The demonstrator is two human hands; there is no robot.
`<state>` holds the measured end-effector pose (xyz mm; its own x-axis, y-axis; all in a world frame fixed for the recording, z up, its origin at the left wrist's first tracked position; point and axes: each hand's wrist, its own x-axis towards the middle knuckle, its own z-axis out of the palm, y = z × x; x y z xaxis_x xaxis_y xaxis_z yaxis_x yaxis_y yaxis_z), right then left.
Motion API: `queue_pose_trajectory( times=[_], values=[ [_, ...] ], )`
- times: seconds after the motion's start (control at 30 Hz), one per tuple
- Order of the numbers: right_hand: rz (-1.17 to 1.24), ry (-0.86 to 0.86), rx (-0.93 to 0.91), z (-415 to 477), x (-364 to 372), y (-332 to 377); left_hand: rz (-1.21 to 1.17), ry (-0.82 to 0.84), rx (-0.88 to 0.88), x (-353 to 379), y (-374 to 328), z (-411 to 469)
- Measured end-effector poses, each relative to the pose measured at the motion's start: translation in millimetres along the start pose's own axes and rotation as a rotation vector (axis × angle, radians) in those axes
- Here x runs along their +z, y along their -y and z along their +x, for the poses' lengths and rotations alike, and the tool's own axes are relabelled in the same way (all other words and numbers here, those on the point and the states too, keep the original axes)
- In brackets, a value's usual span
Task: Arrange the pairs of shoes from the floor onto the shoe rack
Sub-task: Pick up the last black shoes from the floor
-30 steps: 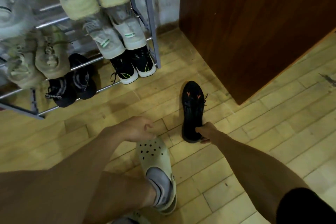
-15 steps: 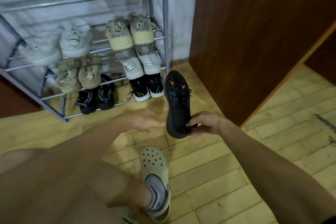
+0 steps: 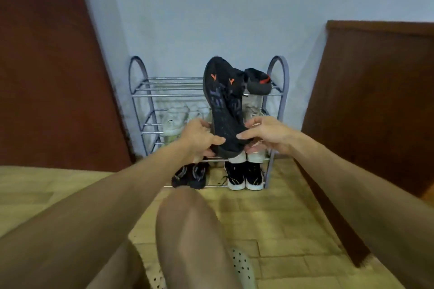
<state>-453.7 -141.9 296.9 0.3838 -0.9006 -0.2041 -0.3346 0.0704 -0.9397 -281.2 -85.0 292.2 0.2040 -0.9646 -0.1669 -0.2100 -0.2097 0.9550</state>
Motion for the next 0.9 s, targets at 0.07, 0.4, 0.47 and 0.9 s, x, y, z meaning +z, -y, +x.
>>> queue_pose_trajectory(
  times=[0.07, 0.4, 0.47, 0.9],
  values=[
    [-0.036, 0.011, -0.033, 6, 26, 23, -0.045, -0.049, -0.016, -36, -6, -7],
    [-0.258, 0.218, 0.01, 61, 211, 88, -0.187, -0.244, -0.142, -206, 60, -35],
    [-0.263, 0.214, 0.034, 76, 251, 81, -0.19, -0.257, -0.183, -229, 88, -39],
    [-0.262, 0.315, 0.439, 91, 448, -102, 0.425, -0.186, -0.694, -340, 384, -101]
  ],
)
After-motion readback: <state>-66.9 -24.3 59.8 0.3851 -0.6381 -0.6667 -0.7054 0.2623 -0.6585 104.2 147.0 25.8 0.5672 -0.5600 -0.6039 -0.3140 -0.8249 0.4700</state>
